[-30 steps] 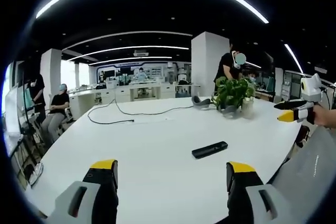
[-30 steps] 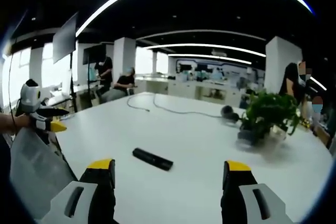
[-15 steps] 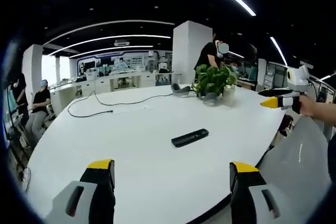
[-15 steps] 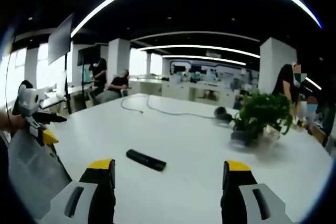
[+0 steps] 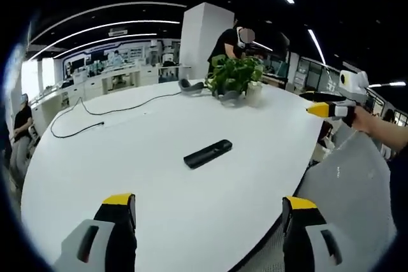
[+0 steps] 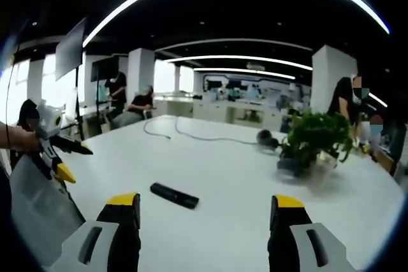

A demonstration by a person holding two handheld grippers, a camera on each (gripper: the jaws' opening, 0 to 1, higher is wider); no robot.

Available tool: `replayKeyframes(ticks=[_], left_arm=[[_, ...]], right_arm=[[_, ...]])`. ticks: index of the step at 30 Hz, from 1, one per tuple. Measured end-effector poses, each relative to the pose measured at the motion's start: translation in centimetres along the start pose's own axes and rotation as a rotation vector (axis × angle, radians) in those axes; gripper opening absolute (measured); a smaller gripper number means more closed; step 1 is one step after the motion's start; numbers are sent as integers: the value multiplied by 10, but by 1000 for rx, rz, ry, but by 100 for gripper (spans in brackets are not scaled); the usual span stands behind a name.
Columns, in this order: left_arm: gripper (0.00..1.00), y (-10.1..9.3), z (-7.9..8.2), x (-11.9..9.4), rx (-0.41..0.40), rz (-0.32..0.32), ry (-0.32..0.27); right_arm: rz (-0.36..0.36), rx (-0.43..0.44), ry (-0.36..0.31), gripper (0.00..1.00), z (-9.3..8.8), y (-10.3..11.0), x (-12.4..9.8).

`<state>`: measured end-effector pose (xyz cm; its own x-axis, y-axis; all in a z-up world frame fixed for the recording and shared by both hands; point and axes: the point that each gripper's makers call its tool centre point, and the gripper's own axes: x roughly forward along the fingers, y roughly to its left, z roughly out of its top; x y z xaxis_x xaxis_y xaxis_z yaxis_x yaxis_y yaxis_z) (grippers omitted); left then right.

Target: Press the specified remote control buttons in sequence, fully releasing each button before pressing the next.

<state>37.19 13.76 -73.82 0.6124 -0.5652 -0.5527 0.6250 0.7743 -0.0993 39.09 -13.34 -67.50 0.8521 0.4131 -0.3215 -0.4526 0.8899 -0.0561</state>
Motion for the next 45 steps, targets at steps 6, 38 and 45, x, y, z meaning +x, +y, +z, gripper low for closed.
replayKeyframes(ticks=[6,38,45], left_arm=[[100,-2,17,25,113,-54,41],[94,0,37,129,265,-216,179],[90,3,33,141,284,-227,209]], right_arm=[[-14,17,-6,82,0,-5,-1],[-37,47,-10,81,-1,-13,-2],[-35,48,-5,80,-2,-12,-1]])
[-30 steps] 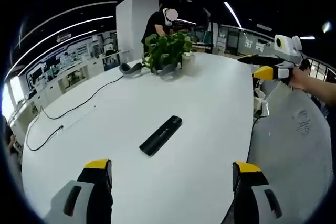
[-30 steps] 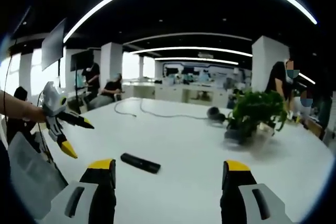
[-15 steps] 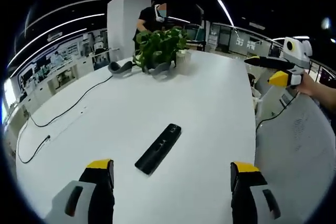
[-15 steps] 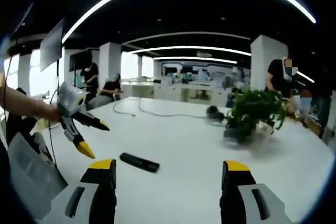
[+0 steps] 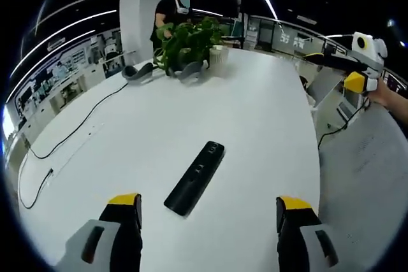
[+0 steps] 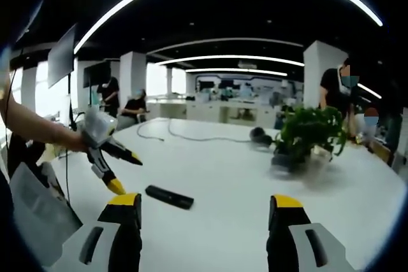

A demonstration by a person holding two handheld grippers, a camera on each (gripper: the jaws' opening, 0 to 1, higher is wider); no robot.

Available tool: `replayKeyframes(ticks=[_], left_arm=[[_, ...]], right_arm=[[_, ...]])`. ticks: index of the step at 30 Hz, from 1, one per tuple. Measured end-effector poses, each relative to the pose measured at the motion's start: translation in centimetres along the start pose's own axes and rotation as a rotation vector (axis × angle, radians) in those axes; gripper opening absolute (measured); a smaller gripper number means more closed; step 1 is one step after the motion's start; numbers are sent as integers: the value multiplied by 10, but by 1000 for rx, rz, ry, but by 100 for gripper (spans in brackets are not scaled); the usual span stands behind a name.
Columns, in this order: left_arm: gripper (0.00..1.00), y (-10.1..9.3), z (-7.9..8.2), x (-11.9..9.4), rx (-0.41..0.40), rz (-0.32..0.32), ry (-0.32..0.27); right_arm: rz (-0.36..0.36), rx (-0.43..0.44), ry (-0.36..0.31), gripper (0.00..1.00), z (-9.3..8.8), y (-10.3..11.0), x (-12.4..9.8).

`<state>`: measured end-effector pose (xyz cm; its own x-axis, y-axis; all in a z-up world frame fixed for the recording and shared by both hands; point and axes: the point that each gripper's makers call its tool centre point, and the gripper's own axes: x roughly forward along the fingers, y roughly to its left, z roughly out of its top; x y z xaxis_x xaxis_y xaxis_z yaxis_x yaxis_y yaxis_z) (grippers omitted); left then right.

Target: Press the specified remote control buttons in sequence, fully releasing each button before pressing the next.

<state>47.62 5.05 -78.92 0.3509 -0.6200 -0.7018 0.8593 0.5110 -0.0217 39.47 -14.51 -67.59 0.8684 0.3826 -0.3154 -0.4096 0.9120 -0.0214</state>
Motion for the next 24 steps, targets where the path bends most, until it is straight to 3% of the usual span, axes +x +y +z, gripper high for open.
replayKeyframes(ticks=[13,24], left_arm=[[83,11,-5,20,18,-33,51],[77,14,-9,40,45,-74,104]], right_arm=[[4,16,7,80,-2,-1,0],[26,-32,49,78,-8,5,3]])
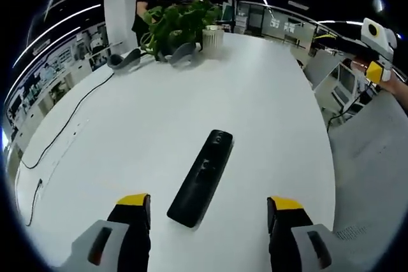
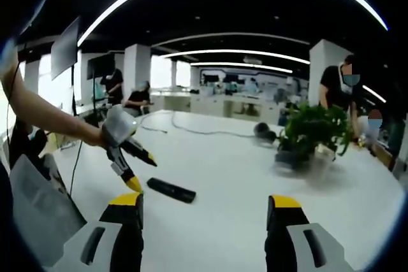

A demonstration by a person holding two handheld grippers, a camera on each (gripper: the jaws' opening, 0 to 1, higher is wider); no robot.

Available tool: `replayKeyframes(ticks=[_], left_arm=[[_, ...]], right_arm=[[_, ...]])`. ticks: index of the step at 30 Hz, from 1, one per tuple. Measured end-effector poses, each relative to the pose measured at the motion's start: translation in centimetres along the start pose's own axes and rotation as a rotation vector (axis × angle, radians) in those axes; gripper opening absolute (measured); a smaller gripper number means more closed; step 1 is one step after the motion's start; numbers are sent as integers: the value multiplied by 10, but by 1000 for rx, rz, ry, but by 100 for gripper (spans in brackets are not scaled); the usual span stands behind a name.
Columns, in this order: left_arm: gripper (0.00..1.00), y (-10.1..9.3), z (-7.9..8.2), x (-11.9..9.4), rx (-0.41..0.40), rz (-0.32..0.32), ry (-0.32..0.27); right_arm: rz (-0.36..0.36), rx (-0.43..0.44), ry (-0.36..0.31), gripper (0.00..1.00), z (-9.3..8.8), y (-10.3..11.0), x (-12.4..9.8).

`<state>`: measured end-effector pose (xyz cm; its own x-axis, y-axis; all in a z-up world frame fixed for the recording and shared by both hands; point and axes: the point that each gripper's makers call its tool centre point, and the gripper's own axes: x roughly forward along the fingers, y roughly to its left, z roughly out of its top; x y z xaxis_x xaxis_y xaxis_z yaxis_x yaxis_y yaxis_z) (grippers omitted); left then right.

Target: Press the specified remote control buttons in sequence, fully releasing each button before pressing the next.

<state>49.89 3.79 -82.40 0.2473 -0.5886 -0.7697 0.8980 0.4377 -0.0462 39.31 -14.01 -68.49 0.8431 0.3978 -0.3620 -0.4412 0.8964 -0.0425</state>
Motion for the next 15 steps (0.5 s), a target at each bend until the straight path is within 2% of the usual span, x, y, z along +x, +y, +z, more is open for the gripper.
replayKeyframes(ticks=[3,7,15], left_arm=[[75,0,3,3,-2,-18,5],[70,2,4,7,35,-30,30],[69,6,-3,18,62,-40,90]], right_arm=[[-3,-3,4,77,-1,-1,0],[-18,0,2,77,-1,-4,-1],[-30,1,1,77,-1,-7,-1]])
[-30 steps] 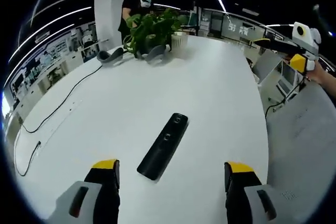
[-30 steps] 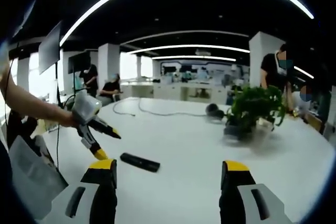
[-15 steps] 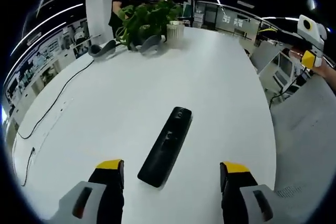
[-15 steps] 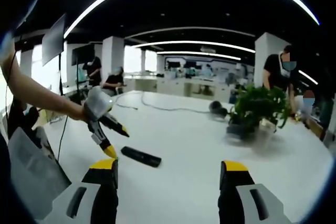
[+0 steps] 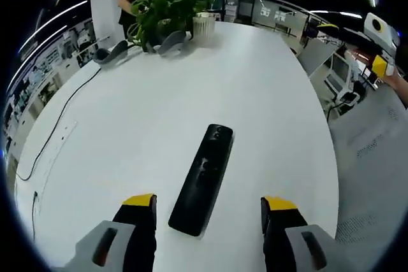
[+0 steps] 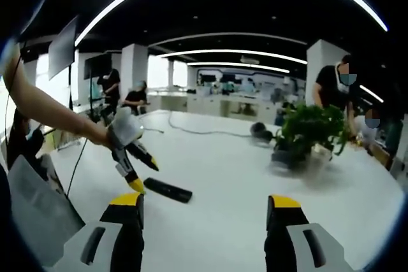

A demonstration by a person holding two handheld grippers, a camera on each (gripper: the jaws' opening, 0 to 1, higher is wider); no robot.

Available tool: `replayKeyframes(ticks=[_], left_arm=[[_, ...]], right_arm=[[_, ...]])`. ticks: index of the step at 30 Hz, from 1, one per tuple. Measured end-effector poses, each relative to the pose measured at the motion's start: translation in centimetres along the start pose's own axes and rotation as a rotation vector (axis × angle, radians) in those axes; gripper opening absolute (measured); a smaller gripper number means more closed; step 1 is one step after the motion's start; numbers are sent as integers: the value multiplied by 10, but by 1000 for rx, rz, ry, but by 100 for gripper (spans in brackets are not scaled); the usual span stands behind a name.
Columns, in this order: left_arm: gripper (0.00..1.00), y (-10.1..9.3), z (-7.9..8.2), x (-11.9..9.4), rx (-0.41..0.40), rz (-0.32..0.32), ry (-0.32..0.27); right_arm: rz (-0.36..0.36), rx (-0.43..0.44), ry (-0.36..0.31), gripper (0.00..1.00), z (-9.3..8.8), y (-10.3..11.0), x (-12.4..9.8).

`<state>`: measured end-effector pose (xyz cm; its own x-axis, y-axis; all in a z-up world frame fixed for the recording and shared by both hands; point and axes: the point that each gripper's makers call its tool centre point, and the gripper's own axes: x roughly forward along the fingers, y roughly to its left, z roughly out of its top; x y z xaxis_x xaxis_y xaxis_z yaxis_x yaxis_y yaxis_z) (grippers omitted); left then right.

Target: Press the specified remote control buttons in sequence, fully releasing each button before pressing the next.

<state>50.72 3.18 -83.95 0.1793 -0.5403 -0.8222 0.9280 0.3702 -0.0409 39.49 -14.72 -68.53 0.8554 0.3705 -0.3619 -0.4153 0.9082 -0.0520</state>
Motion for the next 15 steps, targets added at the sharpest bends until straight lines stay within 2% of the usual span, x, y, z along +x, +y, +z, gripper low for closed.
replayKeyframes(ticks=[15], left_arm=[[66,8,-11,12,19,-1,61]], right_arm=[[1,1,-1,77,0,1,0]])
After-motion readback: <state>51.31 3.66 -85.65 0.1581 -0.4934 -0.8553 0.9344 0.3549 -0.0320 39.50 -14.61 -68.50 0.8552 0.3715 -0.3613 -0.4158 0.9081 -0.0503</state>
